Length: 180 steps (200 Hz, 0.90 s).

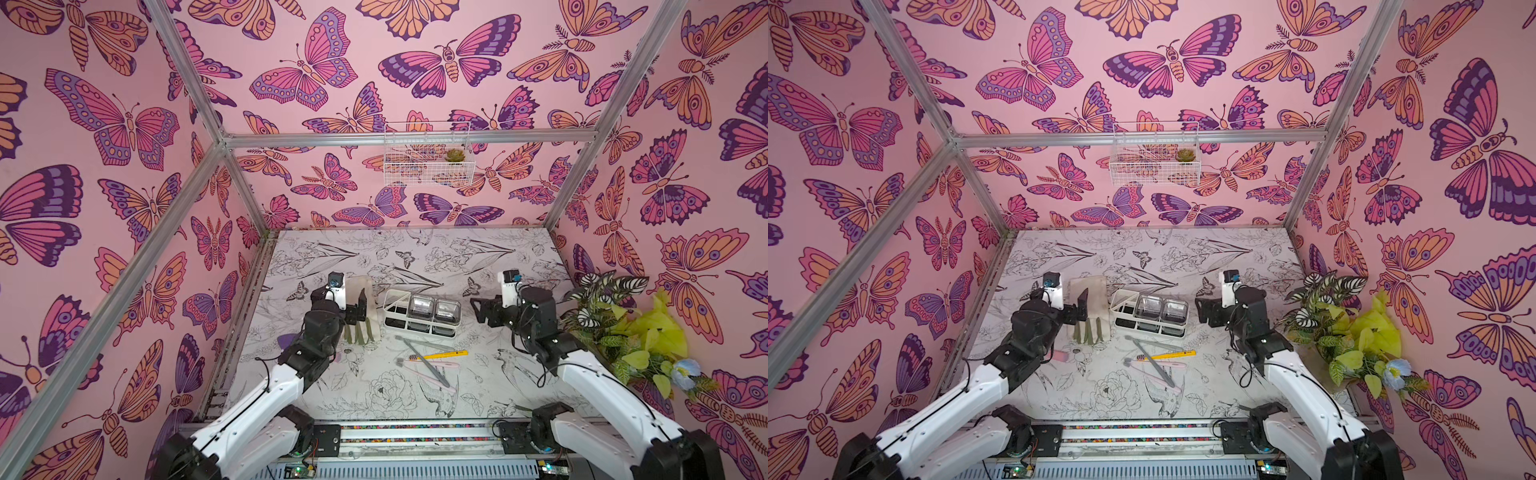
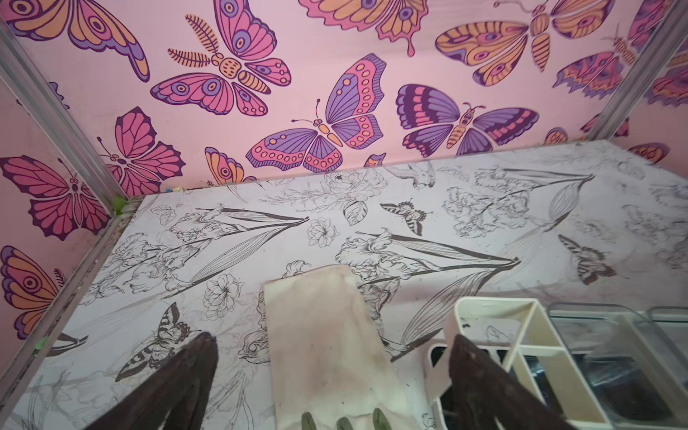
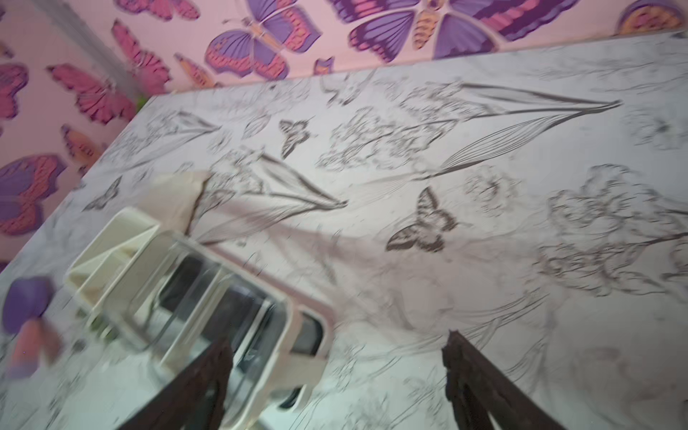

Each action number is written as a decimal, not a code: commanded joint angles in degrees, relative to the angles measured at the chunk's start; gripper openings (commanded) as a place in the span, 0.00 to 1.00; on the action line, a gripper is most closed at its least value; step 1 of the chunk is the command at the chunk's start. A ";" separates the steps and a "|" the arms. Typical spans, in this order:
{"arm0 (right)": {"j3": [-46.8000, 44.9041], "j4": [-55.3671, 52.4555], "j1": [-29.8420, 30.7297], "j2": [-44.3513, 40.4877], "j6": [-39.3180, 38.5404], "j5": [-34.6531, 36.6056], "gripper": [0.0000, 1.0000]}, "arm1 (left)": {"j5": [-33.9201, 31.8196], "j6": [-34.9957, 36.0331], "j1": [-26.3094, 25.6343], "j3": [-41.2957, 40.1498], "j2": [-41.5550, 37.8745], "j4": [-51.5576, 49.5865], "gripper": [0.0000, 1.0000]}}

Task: Place the toothbrush into the toothbrush holder
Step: Pick up the toothbrush from the center of the board.

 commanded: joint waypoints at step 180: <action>10.13 -20.90 42.97 21.04 10.86 20.46 0.47 | 0.52 -18.39 -4.62 0.16 -7.22 -29.43 0.93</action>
